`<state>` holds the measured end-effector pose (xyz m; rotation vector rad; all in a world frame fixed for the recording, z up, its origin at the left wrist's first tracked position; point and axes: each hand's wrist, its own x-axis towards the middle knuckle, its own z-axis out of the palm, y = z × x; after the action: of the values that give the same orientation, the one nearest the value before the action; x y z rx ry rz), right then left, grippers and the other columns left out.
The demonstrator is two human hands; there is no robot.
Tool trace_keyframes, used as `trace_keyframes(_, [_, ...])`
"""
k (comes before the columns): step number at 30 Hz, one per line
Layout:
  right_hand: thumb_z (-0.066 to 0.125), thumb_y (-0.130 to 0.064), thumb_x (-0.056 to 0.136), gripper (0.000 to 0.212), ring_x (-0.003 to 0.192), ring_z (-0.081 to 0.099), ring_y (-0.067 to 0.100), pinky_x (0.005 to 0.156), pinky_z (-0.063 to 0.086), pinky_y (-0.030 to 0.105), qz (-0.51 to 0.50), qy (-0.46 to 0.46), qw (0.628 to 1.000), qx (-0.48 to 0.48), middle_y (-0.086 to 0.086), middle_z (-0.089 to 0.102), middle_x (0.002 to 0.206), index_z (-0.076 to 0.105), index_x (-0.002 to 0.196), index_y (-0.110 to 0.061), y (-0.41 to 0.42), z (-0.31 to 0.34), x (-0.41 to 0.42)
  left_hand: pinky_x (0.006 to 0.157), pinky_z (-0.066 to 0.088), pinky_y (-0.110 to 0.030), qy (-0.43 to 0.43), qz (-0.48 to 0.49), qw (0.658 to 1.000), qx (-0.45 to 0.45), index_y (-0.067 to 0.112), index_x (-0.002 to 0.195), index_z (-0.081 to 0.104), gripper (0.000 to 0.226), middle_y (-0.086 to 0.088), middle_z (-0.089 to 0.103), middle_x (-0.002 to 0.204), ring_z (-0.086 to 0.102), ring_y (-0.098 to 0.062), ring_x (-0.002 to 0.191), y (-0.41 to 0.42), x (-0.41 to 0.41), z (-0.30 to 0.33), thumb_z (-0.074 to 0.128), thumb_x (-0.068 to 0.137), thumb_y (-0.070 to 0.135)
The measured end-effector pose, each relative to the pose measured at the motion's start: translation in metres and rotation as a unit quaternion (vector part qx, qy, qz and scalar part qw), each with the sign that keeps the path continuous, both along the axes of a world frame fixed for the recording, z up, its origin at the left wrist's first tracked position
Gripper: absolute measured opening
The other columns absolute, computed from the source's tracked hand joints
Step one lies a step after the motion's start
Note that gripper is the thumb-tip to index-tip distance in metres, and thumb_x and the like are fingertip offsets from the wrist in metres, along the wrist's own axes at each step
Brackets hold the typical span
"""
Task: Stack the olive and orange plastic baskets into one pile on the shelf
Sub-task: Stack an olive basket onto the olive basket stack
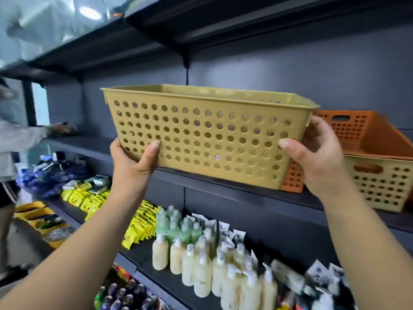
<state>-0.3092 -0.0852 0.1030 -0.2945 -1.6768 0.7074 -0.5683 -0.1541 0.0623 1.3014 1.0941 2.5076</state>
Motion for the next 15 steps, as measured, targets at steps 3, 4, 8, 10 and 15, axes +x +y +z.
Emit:
trace_keyframes(3, [0.077, -0.068, 0.033, 0.074, 0.114, 0.054, 0.026, 0.098, 0.043, 0.053, -0.018, 0.024, 1.0, 0.009, -0.002, 0.058, 0.11, 0.052, 0.093, -0.033, 0.027, 0.003, -0.025, 0.073, 0.056, -0.022, 0.031, -0.006, 0.999, -0.016, 0.014, 0.123, 0.03, 0.064, 0.008, 0.052, 0.111, 0.056, -0.009, 0.101, 0.035, -0.028, 0.007, 0.067, 0.077, 0.034])
trace_keyframes(4, [0.078, -0.068, 0.032, 0.074, 0.112, 0.055, 0.024, 0.097, 0.044, 0.052, -0.028, 0.033, 0.999, 0.012, -0.004, 0.057, 0.108, 0.051, 0.093, -0.033, 0.037, 0.004, -0.033, 0.073, 0.056, -0.023, 0.04, -0.018, 0.999, -0.023, 0.016, 0.123, 0.031, 0.059, 0.009, 0.052, 0.111, 0.056, -0.01, 0.102, 0.049, -0.037, 0.011, 0.063, 0.077, 0.034])
trace_keyframes(8, [0.076, -0.069, 0.031, 0.075, 0.108, 0.057, 0.017, 0.095, 0.048, 0.035, -0.119, 0.038, 0.992, 0.03, -0.011, 0.057, 0.107, 0.048, 0.093, -0.036, 0.07, 0.014, -0.064, 0.096, 0.045, -0.048, 0.092, 0.028, 0.992, -0.077, 0.025, 0.134, 0.029, 0.07, 0.002, 0.043, 0.129, 0.043, -0.016, 0.122, 0.109, -0.075, 0.031, 0.064, 0.076, 0.043])
trace_keyframes(10, [0.074, -0.071, 0.029, 0.077, 0.112, 0.056, 0.015, 0.095, 0.049, 0.031, -0.161, 0.035, 0.986, 0.035, -0.005, 0.058, 0.119, 0.047, 0.093, -0.039, 0.084, 0.02, -0.079, 0.101, 0.04, -0.051, 0.093, 0.035, 0.989, -0.111, 0.022, 0.14, 0.022, 0.079, -0.006, 0.034, 0.14, 0.038, -0.022, 0.127, 0.136, -0.092, 0.036, 0.062, 0.075, 0.042])
trace_keyframes(15, [0.071, -0.077, 0.029, 0.084, 0.132, 0.04, 0.019, 0.107, 0.036, 0.045, -0.265, 0.026, 0.964, 0.02, 0.003, 0.037, 0.147, 0.045, 0.101, -0.041, 0.11, 0.029, -0.124, 0.098, 0.032, -0.024, 0.308, 0.042, 0.932, -0.187, 0.013, 0.13, 0.045, 0.06, -0.009, 0.05, 0.133, 0.045, -0.017, 0.122, 0.189, -0.117, 0.024, 0.06, 0.077, 0.038])
